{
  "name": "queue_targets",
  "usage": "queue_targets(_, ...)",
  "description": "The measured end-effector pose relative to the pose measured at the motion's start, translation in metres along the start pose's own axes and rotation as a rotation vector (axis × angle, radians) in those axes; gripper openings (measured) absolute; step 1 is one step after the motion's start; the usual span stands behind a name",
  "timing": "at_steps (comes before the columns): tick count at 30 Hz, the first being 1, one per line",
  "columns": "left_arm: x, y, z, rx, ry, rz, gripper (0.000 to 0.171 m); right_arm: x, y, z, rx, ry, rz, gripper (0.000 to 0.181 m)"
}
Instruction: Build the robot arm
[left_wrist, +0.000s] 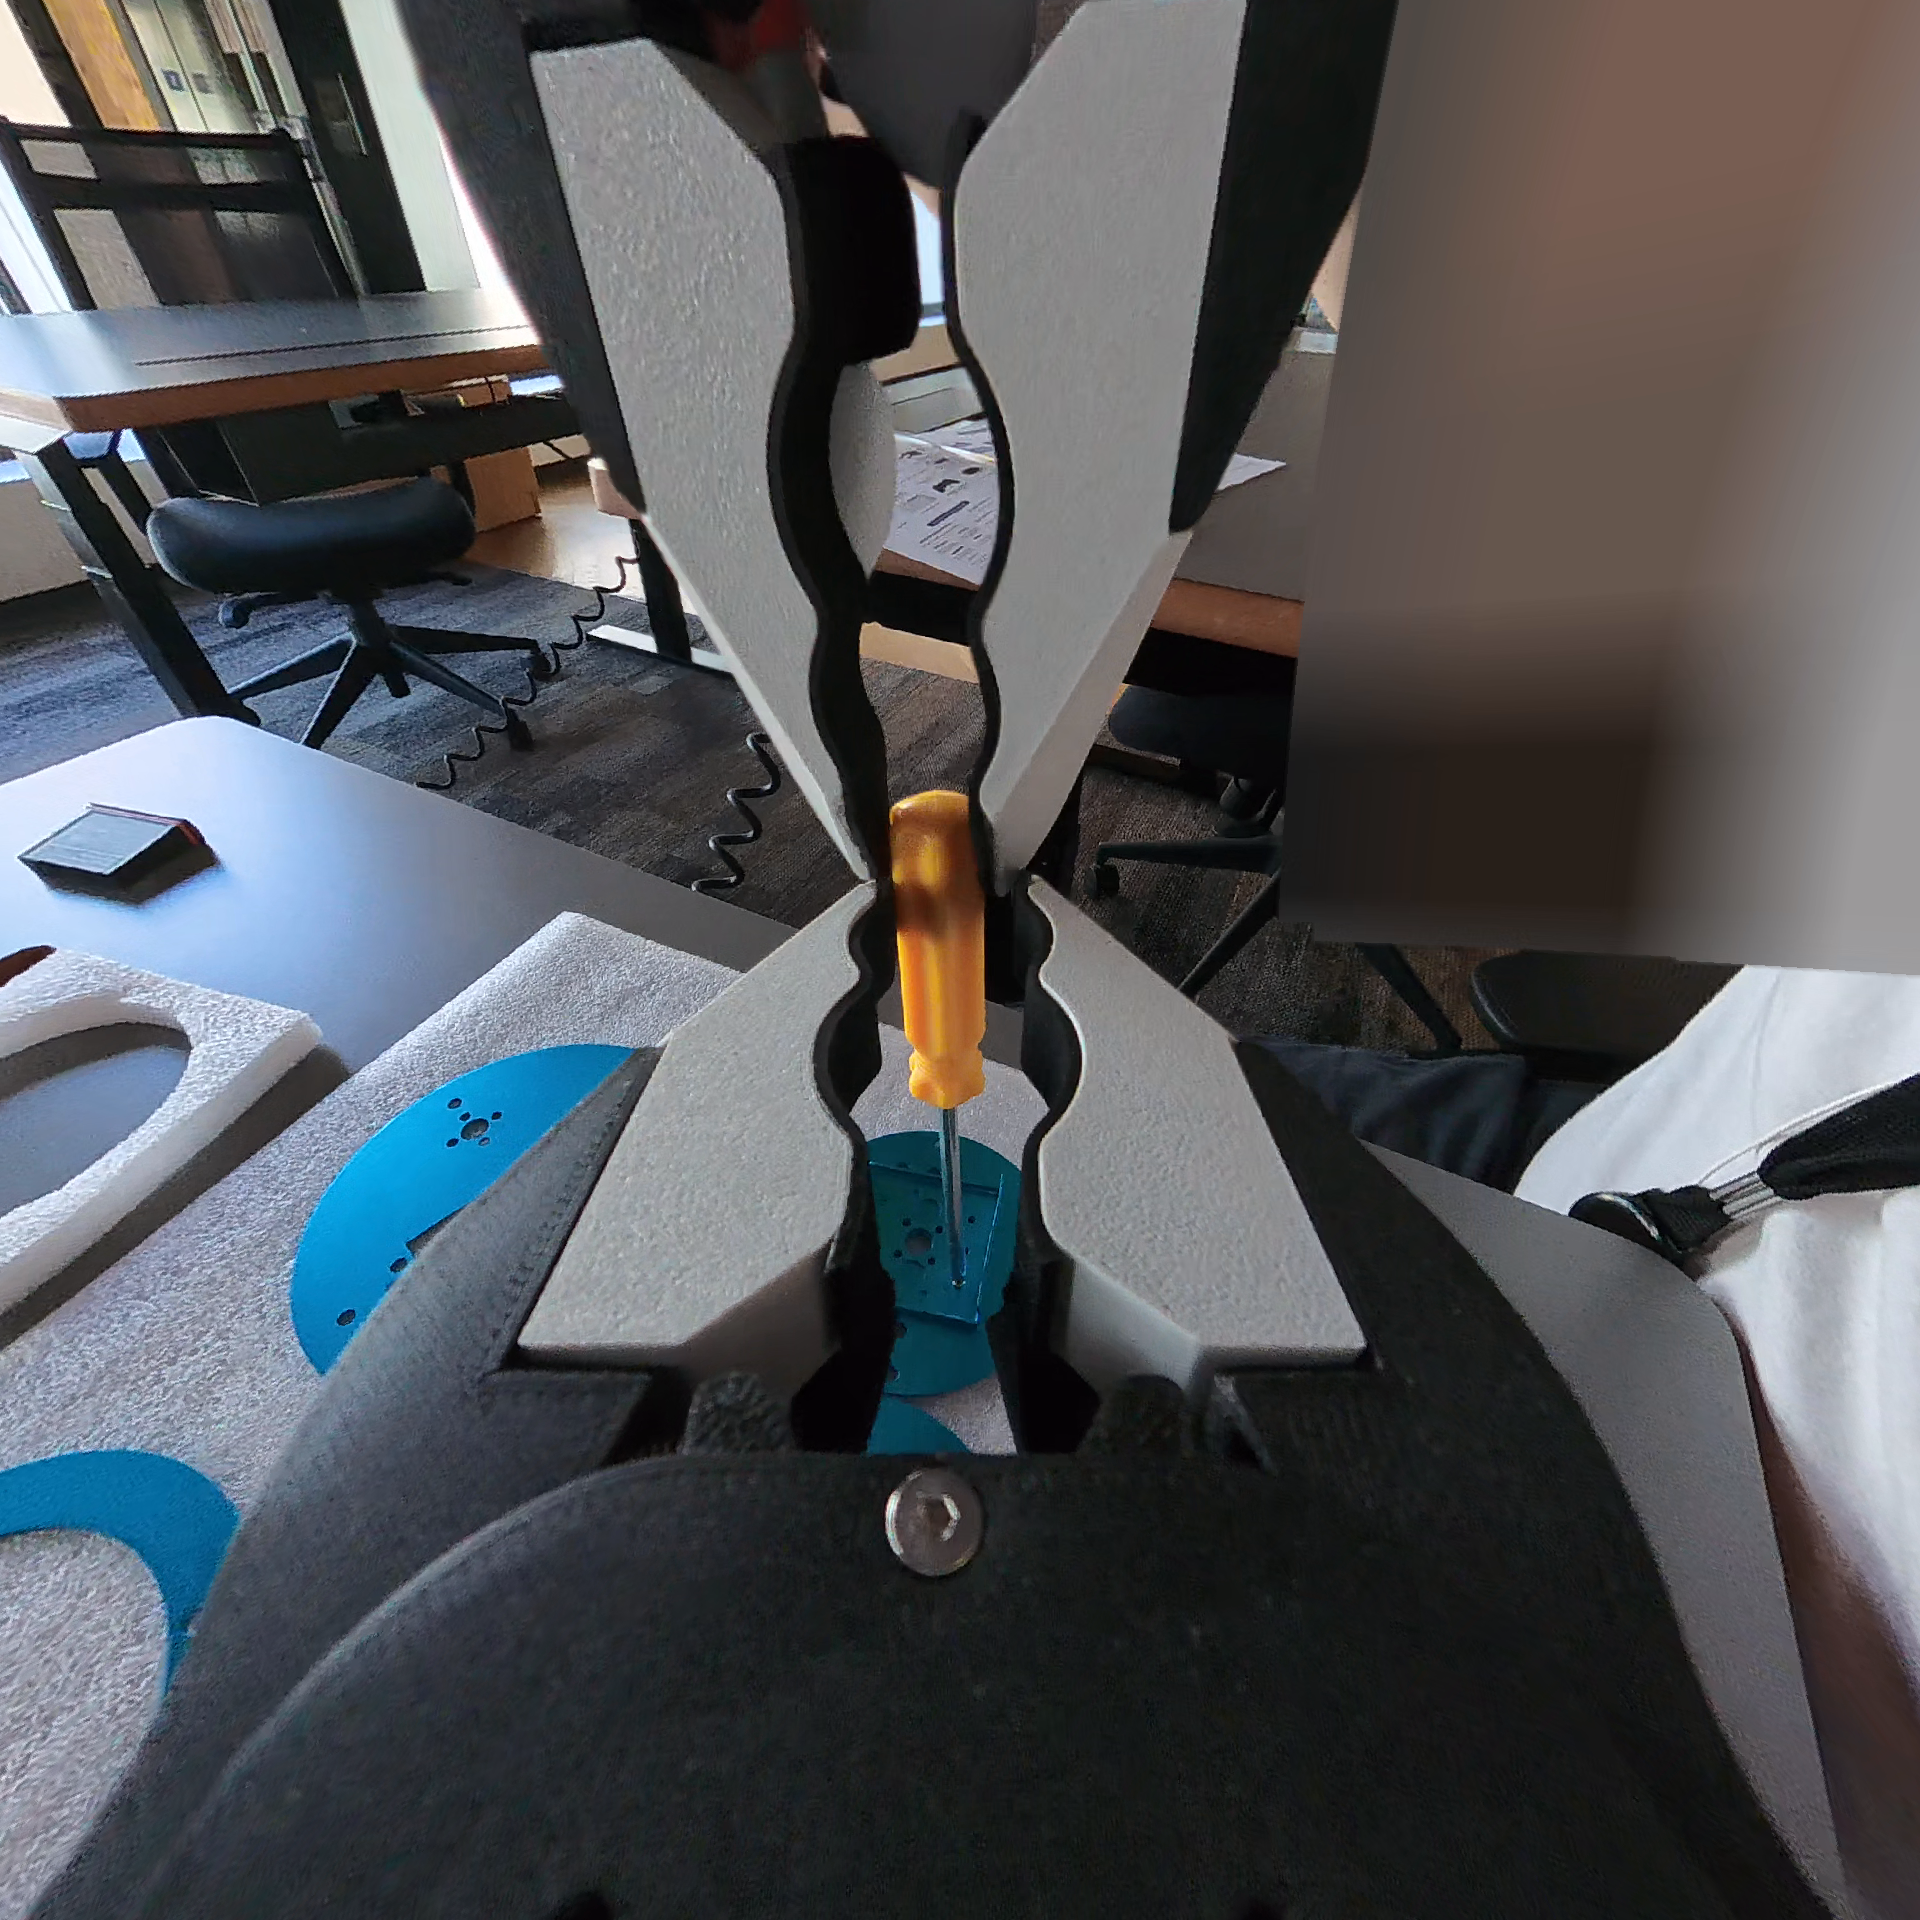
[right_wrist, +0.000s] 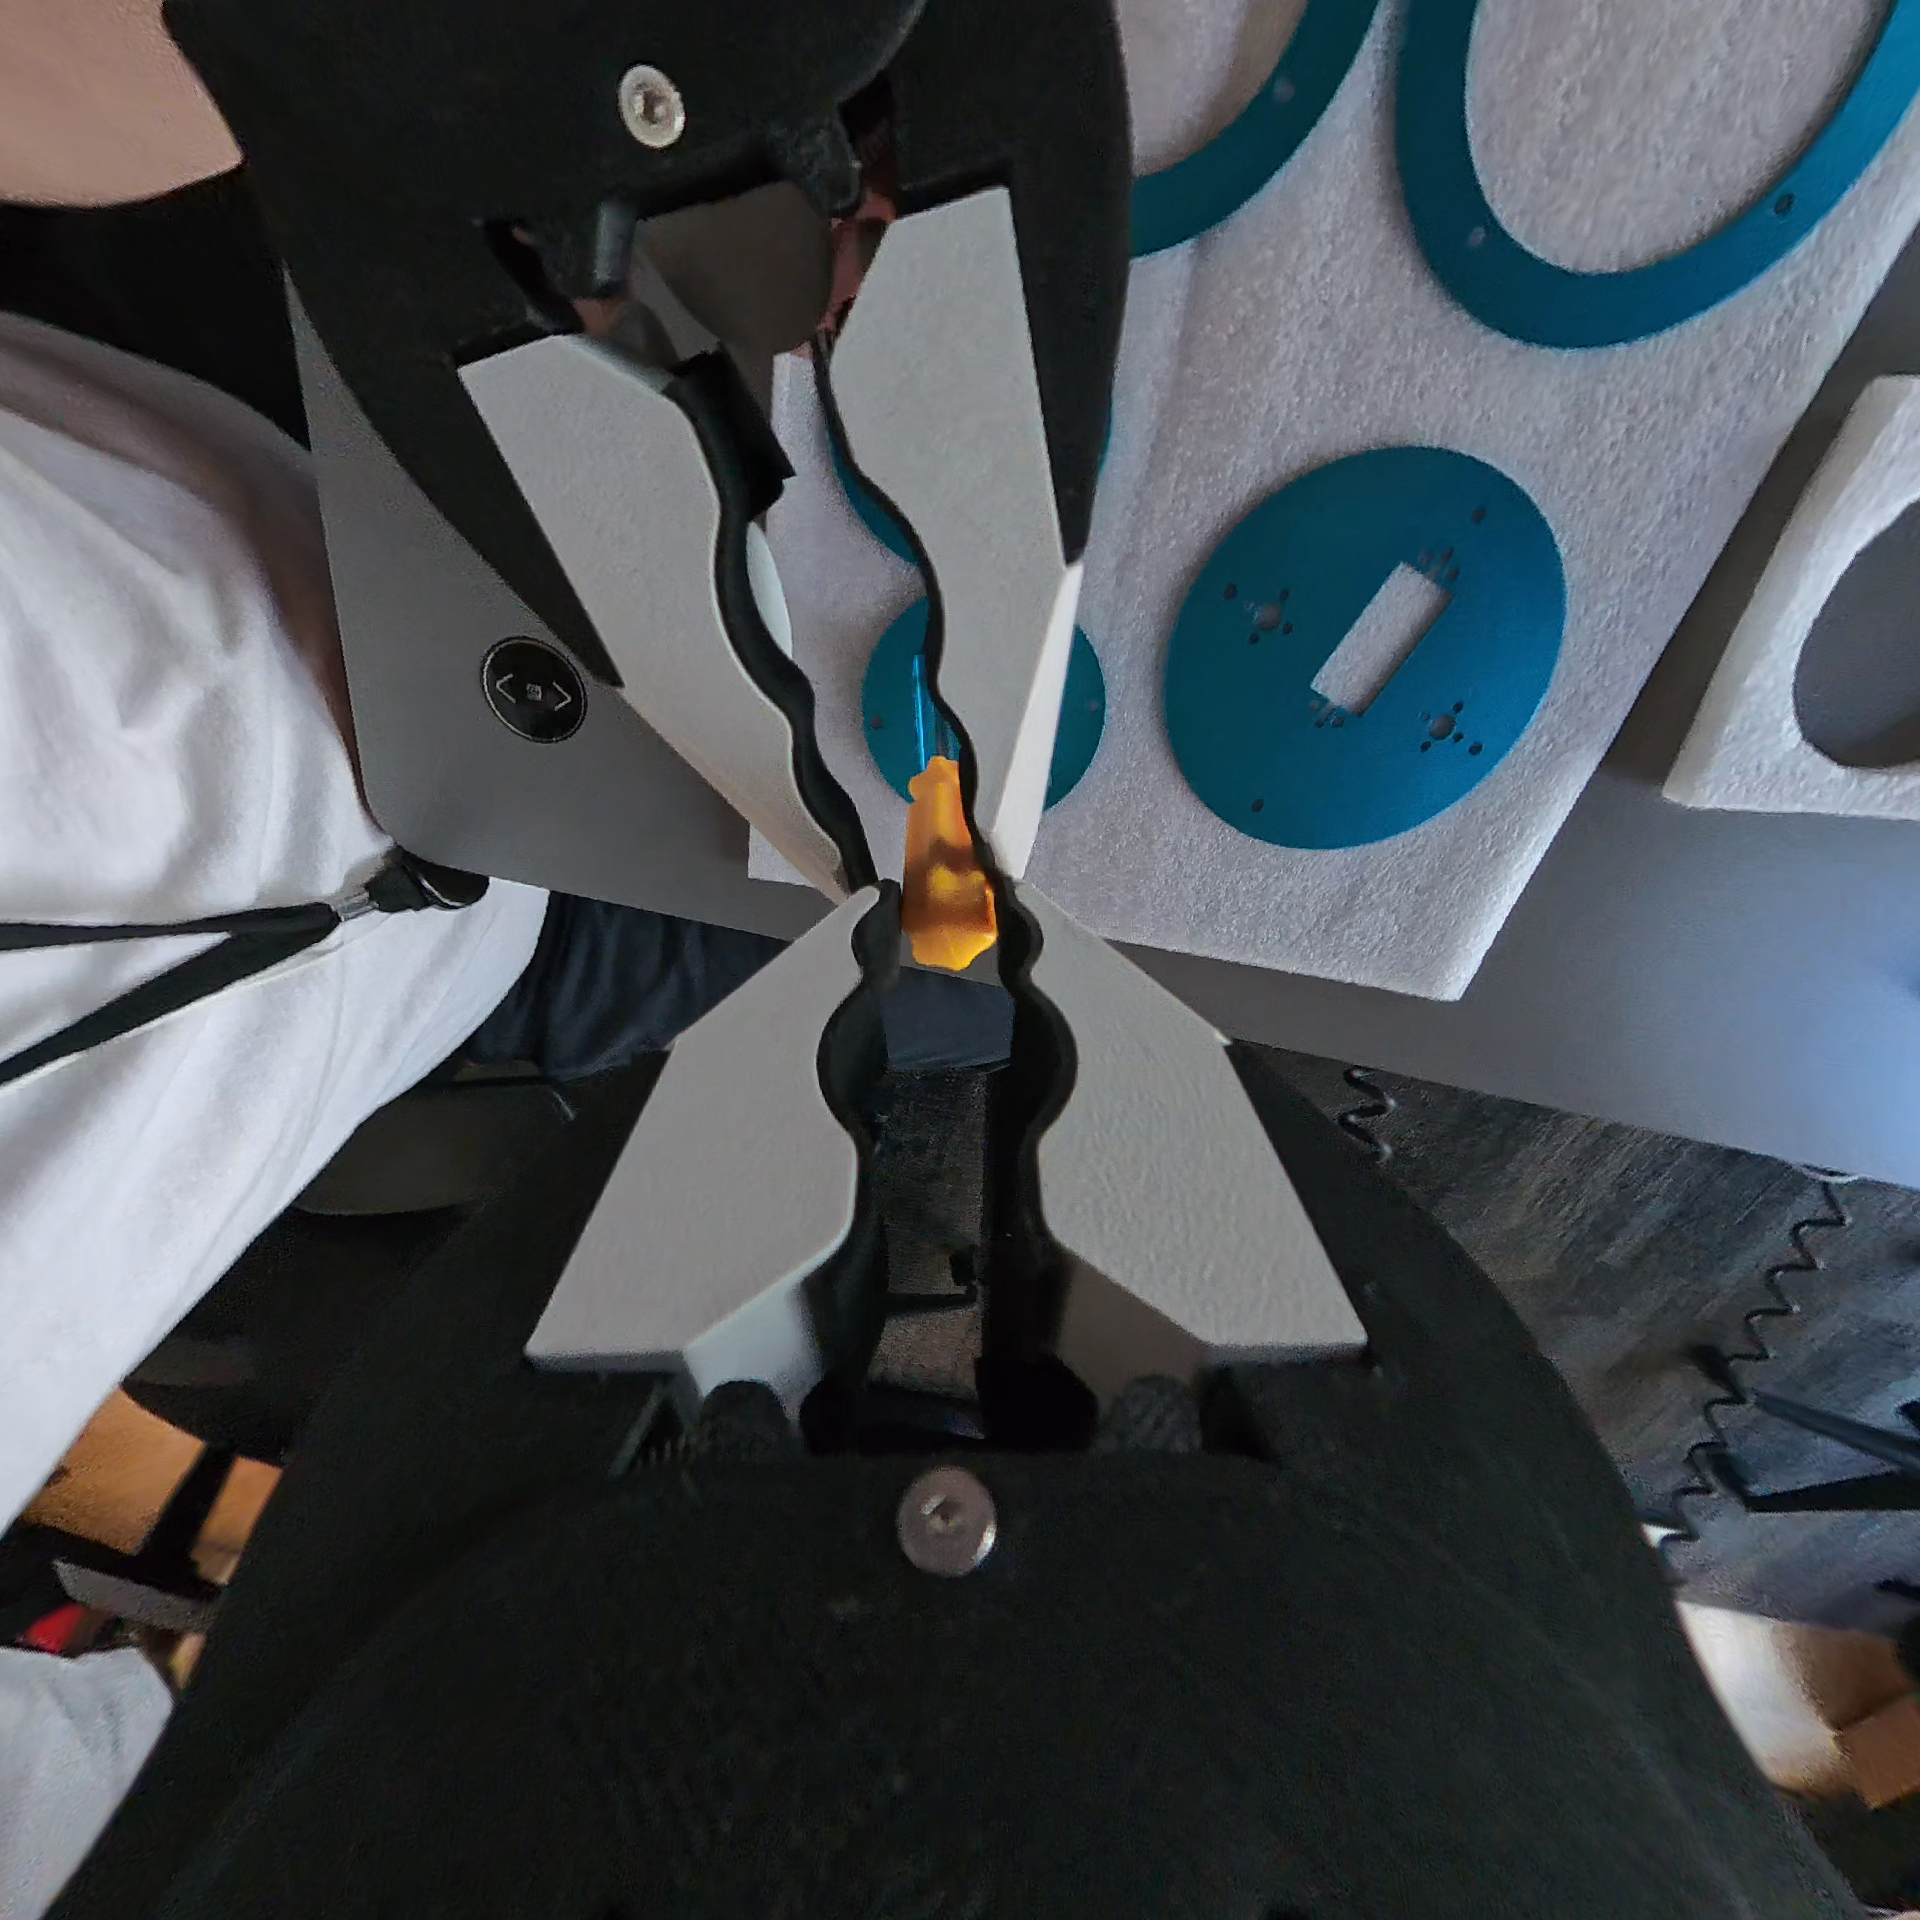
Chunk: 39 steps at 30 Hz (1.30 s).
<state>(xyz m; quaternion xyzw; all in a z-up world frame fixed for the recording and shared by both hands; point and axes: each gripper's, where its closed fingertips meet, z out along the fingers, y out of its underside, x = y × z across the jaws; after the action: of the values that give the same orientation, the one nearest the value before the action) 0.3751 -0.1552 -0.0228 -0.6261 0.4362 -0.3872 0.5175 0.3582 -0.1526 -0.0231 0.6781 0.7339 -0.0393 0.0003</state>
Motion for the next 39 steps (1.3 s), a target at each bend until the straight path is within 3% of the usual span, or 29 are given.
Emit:
queue_targets(6, -0.001, 0.001, -0.002, -0.007, 0.008, 0.018, 0.019, 0.000, -0.004, -0.001, 0.015, 0.052, -0.234, 0.015)
queue_targets(10, -0.002, 0.002, -0.002, -0.007, -0.025, 0.019, 0.025, 0.000, -0.002, 0.000, -0.013, 0.049, -0.023, 0.016)
queue_targets(14, -0.001, 0.004, 0.000, -0.024, -0.047, 0.054, 0.018, 0.000, -0.004, 0.000, 0.023, 0.030, 0.176, 0.015)
queue_targets(17, 0.003, 0.002, 0.000, -0.004, -0.002, 0.047, 0.018, -0.001, -0.007, -0.002, 0.050, 0.006, 0.052, 0.020)
queue_targets(19, 0.005, 0.002, 0.000, -0.002, 0.024, 0.047, 0.018, 0.005, -0.010, -0.003, 0.079, 0.024, -0.051, 0.039)
queue_targets(22, 0.004, 0.003, 0.001, -0.016, 0.019, 0.074, 0.018, 0.010, -0.012, -0.002, 0.106, 0.021, -0.122, 0.048)
queue_targets(29, 0.005, 0.005, 0.000, -0.007, 0.011, 0.096, 0.017, 0.004, -0.010, -0.001, 0.114, -0.012, -0.063, 0.039)
queue_targets(39, 0.004, 0.027, 0.007, -0.110, -0.046, 0.097, 0.015, -0.006, -0.011, 0.004, 0.124, -0.130, 0.038, 0.025)
